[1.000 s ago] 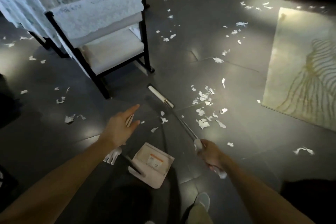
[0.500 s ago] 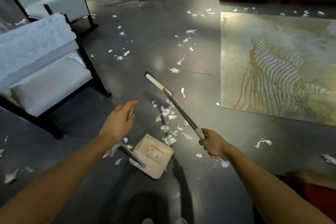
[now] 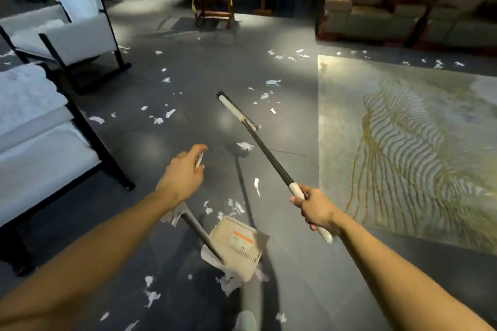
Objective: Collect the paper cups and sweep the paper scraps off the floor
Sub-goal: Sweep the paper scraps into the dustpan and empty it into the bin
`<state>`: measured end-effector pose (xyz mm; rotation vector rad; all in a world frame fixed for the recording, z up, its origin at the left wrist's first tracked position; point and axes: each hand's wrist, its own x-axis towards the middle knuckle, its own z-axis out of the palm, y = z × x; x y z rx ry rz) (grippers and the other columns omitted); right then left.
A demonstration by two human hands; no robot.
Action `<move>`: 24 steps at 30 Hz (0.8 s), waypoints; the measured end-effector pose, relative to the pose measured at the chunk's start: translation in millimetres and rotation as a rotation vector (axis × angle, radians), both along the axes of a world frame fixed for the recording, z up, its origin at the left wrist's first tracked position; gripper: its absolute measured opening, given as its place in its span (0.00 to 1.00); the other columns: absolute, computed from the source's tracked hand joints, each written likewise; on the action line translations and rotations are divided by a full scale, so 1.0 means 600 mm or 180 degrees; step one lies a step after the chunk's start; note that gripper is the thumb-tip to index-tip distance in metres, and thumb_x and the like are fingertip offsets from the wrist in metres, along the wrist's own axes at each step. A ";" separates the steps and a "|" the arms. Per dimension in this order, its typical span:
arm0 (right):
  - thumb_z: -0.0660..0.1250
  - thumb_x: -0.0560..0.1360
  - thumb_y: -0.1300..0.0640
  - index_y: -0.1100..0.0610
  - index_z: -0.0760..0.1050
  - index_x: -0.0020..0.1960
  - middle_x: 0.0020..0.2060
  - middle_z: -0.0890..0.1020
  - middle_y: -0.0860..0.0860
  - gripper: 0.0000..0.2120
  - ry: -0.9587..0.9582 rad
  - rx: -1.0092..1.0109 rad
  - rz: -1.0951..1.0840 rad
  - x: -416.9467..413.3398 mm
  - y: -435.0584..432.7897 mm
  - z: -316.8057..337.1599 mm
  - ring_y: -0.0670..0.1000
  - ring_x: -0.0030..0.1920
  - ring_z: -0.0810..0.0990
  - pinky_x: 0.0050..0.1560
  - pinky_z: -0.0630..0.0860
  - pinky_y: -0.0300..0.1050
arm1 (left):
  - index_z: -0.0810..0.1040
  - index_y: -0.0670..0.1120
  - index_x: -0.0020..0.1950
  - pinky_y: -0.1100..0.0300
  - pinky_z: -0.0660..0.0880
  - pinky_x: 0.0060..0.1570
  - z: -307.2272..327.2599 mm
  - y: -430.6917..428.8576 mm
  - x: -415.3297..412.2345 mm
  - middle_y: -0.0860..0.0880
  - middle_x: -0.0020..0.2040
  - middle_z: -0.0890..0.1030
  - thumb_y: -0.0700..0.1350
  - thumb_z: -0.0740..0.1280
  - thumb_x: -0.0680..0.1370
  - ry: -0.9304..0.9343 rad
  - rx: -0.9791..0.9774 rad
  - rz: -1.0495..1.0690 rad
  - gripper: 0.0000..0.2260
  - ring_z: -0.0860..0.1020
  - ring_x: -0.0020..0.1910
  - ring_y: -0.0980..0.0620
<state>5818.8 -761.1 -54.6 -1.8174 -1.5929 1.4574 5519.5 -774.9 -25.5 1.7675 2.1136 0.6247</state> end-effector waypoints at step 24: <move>0.59 0.80 0.58 0.57 0.70 0.61 0.31 0.71 0.53 0.10 -0.0132 0.0137 0.1209 -0.148 1.198 0.076 0.47 0.24 0.67 0.23 0.67 0.38 | 0.69 0.52 0.66 0.51 0.73 0.52 0.040 1.042 -0.282 0.39 0.55 0.77 0.40 0.61 0.76 0.0110 -0.0209 0.1414 0.18 0.76 0.52 0.36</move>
